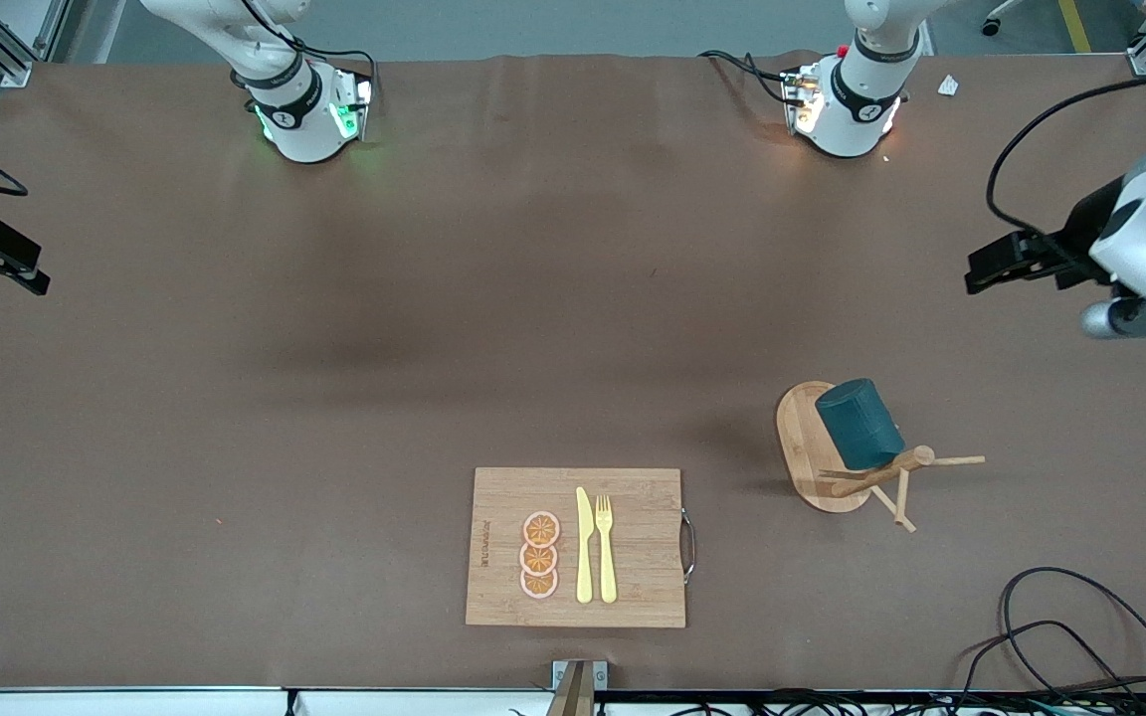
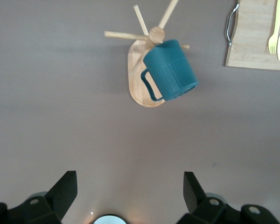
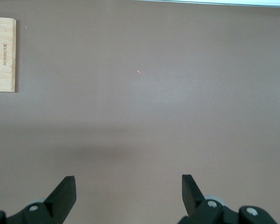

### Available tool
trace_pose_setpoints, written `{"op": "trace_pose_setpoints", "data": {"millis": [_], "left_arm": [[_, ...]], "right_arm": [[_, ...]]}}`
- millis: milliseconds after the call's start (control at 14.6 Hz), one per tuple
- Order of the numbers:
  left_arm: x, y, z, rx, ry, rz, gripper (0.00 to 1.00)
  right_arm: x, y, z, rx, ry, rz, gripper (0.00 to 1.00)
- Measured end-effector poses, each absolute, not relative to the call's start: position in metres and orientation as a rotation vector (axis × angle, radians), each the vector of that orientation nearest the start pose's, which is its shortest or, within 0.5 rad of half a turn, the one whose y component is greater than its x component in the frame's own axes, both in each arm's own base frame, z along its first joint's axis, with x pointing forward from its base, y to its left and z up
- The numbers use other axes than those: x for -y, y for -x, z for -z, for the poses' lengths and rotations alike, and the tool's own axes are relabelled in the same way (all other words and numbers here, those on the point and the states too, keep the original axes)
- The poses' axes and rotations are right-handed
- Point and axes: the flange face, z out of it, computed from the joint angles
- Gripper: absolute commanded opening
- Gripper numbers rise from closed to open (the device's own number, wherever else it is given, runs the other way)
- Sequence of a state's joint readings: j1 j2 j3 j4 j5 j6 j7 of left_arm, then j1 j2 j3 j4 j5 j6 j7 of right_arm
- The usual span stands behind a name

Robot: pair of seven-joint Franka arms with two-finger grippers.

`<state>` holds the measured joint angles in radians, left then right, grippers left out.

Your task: Pass cup and hang on rack

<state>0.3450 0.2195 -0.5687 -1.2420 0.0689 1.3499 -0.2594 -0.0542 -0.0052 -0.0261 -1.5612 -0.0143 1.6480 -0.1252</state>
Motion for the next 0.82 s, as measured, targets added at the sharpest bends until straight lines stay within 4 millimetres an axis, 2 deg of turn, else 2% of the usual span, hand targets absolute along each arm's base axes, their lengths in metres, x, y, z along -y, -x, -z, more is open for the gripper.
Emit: {"op": "trace_pose_setpoints", "data": {"millis": [137, 274, 479, 822], "left_arm": [[0.066, -0.574, -0.667, 0.088, 3.165, -0.086, 1.0], [0.055, -0.567, -0.674, 0.075, 3.164, -0.07, 1.0], [0.045, -0.556, -0.673, 0.057, 3.158, -0.051, 1.0], [0.043, -0.511, -0.667, 0.067, 3.137, -0.006, 1.0]], "right_arm": [[0.046, -0.559, -0.639, 0.072, 3.161, 0.143, 1.0], [0.046, -0.559, -0.639, 0.072, 3.161, 0.143, 1.0], [0.046, -0.559, -0.639, 0.072, 3.161, 0.143, 1.0], [0.046, -0.559, -0.639, 0.072, 3.161, 0.143, 1.0]]}}
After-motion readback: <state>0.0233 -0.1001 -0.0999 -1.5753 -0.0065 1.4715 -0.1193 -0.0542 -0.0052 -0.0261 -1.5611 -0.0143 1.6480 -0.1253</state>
